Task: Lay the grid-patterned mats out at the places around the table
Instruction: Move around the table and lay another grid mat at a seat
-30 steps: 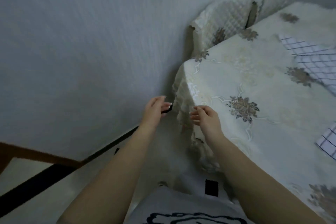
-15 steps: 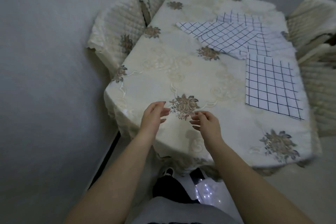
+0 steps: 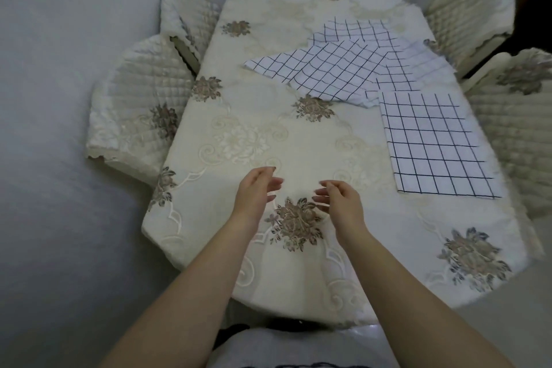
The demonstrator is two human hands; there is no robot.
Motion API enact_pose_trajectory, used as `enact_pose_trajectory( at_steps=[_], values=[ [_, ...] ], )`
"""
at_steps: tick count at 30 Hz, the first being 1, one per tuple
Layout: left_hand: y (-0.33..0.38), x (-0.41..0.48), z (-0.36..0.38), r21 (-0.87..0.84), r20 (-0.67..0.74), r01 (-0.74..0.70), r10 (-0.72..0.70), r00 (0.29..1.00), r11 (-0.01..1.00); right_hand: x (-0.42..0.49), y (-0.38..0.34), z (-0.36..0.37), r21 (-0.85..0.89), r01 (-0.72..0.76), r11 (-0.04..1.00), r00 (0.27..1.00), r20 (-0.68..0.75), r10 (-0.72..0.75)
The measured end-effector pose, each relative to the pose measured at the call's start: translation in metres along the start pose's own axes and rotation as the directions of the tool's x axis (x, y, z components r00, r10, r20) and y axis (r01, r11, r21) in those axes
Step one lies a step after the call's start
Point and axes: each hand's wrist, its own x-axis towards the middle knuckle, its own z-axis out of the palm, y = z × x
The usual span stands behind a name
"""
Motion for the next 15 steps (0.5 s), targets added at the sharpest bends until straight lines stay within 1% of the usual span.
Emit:
enact_pose_trajectory(
  at_steps=[10,13,15],
  values=[
    [0.028,0.065,0.013,0.075,0.073,0.005,-0.010,0.997,0.997,0.056,-0.026,0.014,0.023,0.024,0.999,0.995,-0.095,-0.021],
    [0.039,0.090,0.015,0.126,0.098,-0.019,0.007,0.995,0.992,0.077,-0.035,0.022,0.042,0.035,0.998,0.992,-0.123,-0.030],
    [0.050,0.111,0.020,0.174,0.121,-0.068,0.047,0.991,0.982,0.096,-0.042,0.030,0.044,0.046,0.998,0.988,-0.146,-0.039]
  ],
)
